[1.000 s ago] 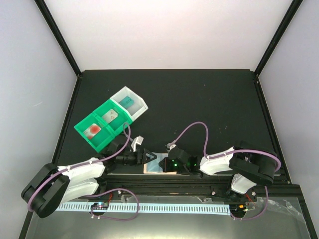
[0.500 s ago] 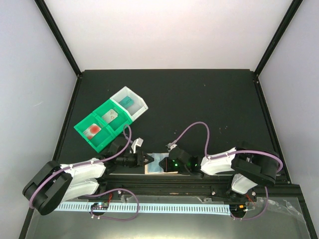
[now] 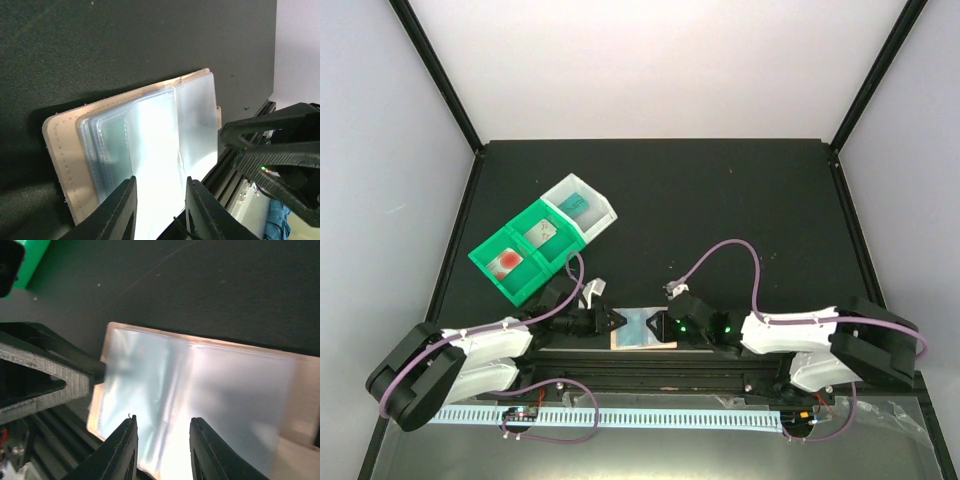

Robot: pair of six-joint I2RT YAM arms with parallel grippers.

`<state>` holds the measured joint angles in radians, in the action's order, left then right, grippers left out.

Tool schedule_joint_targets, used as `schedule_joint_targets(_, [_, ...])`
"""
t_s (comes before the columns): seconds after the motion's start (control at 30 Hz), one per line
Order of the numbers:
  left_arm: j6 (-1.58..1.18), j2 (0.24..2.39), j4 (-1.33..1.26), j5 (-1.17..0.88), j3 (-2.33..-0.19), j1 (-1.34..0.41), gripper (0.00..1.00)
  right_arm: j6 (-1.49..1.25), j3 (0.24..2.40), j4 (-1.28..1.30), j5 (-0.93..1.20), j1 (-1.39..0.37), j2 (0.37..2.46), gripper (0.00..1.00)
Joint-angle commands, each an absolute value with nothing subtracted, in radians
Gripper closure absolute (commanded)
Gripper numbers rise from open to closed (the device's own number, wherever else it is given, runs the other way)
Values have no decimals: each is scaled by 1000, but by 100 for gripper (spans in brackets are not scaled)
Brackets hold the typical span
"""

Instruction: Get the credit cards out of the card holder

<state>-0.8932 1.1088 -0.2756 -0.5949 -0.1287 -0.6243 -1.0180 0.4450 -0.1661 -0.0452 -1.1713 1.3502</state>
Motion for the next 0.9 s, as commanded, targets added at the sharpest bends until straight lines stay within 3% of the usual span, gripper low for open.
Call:
schedule_joint_targets(0.0, [-867,1123,-256,-567,-159,-631,72,-975,450,12,-182,-1172,1271,70])
schedule_joint_targets(0.17, [-865,1137,-257,-560,-163,-632,77,-977,414,117,-253,-1162,1170,63])
schedule_joint_targets(0.53, [-949,1120,-348,-620,-174,-647,98,-997,347,17,-171,-1160,1195,62])
schedule_joint_targets(0.87, [-1071,1156,-480,-585,-218,-774,98,-1006,320,-16,-172,-1160,1174,62])
